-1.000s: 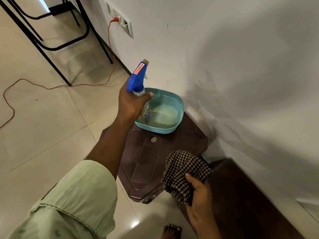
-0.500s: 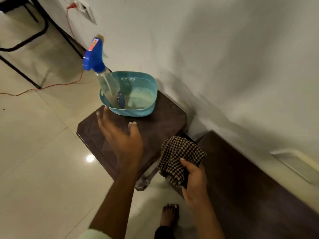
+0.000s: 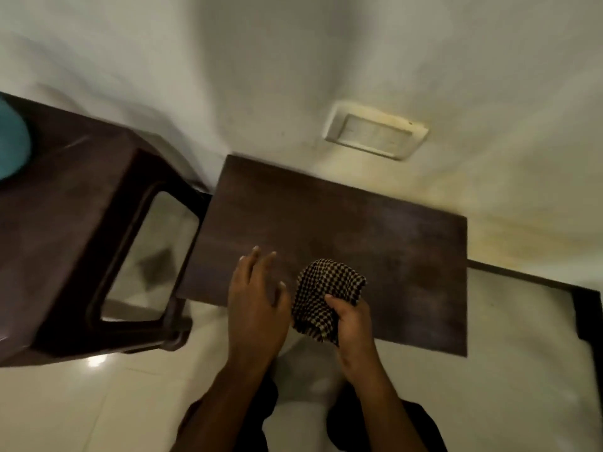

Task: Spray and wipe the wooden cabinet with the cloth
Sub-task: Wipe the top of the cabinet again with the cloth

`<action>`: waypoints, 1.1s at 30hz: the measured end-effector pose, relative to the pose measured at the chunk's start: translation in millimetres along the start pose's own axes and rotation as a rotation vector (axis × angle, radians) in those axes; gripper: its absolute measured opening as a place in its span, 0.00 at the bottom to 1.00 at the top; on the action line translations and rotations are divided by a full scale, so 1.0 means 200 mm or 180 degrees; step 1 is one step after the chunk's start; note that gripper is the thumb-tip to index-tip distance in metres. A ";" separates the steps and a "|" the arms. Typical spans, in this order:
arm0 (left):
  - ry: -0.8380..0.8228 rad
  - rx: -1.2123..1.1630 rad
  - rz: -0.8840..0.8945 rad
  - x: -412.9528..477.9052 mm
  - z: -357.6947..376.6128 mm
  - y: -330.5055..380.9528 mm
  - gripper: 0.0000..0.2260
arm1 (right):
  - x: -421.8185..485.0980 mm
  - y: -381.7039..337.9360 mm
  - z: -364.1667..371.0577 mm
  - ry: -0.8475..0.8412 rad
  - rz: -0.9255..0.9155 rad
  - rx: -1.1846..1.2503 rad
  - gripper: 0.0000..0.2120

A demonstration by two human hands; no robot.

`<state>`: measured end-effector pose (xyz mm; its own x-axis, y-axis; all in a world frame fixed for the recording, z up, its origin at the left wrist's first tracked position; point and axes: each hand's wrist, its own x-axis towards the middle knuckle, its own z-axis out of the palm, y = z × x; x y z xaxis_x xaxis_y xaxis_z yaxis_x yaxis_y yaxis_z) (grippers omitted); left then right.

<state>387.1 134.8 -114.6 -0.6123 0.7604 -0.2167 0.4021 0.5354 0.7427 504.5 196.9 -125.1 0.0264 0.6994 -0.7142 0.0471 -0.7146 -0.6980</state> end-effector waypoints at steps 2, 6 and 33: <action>-0.0298 0.0218 0.0285 -0.04 0.15 -0.01 0.20 | 0.07 0.07 -0.18 0.0131 -0.0079 0.0006 0.11; -0.0648 0.0734 0.0972 -0.09 0.43 -0.03 0.19 | 0.19 0.23 -0.44 0.0200 -0.0245 -0.0088 0.13; -0.0781 0.1414 0.2142 -0.11 0.93 0.00 0.11 | 0.40 -0.04 -0.94 0.1888 -0.2188 -0.1914 0.20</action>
<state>527.1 185.6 -227.4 -0.0014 0.9999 0.0133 0.8902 -0.0048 0.4555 693.1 261.7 -167.9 0.2777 0.9581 0.0706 0.7126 -0.1562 -0.6839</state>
